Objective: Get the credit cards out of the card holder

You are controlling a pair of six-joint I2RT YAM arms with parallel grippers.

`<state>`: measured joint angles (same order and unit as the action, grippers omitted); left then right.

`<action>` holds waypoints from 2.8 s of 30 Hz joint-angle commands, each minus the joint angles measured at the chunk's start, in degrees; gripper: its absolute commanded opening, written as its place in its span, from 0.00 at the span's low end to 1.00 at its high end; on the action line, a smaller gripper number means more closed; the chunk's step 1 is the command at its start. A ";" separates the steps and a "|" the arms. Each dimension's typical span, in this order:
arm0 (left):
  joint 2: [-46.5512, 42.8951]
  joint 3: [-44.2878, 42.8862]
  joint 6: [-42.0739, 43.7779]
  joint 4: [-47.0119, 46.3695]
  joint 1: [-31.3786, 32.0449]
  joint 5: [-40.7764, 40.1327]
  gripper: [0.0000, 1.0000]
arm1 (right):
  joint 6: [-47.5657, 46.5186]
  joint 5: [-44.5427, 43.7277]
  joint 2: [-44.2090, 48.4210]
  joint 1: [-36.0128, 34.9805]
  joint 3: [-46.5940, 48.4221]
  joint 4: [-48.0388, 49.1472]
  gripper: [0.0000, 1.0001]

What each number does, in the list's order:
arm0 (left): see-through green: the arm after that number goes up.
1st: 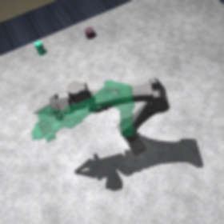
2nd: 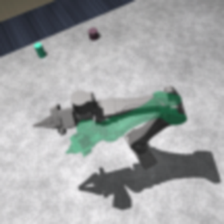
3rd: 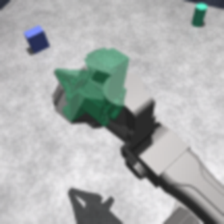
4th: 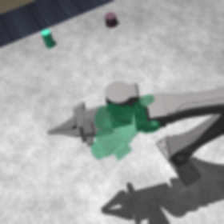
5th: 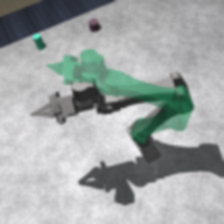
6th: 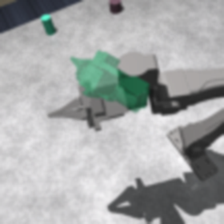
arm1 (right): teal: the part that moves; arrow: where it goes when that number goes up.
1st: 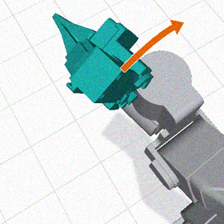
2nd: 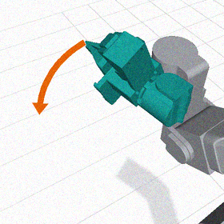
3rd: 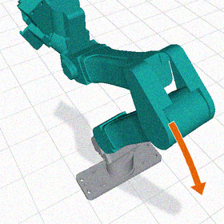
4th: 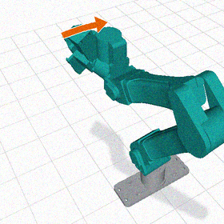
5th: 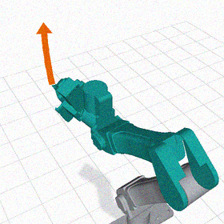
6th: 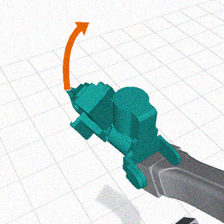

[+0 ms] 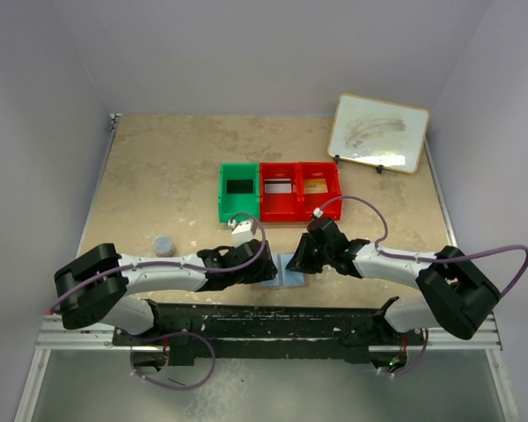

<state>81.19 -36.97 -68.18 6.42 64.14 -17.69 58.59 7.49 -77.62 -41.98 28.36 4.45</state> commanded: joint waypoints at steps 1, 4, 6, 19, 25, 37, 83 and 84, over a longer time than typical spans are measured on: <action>-2.30 -3.15 -0.09 1.31 -0.33 -2.45 0.60 | -0.24 -2.61 -1.35 -0.12 -0.22 -1.52 0.18; -3.48 -3.95 0.24 3.06 -0.33 -3.82 0.60 | -0.14 -2.58 -1.13 -0.12 -0.28 -1.52 0.18; -4.09 -3.98 0.41 2.93 -0.33 -4.01 0.60 | -0.08 -2.61 -1.17 -0.12 -0.29 -1.44 0.19; -0.72 -2.27 -0.22 -1.37 -0.33 -1.13 0.60 | -0.24 -2.66 -1.20 -0.12 -0.08 -1.81 0.19; 0.84 -1.55 -1.19 -1.60 -0.24 -0.66 0.60 | -0.05 -2.69 -1.13 -0.12 -0.15 -1.65 0.19; 0.83 -2.04 -0.40 -2.04 -0.33 0.58 0.60 | 0.03 -2.74 -1.21 -0.12 -0.35 -1.66 0.18; 6.16 6.22 -5.97 -23.27 -0.33 6.17 0.59 | -1.66 4.24 0.58 -0.13 -4.20 8.28 0.42; 6.13 6.10 -5.86 -23.15 -0.33 6.10 0.59 | -2.21 3.46 0.55 -0.12 -3.75 7.28 0.41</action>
<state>87.31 -31.59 -73.73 -17.19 64.20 -8.97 61.10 11.42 -76.18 -40.84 21.63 20.05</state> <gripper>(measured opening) 0.589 0.436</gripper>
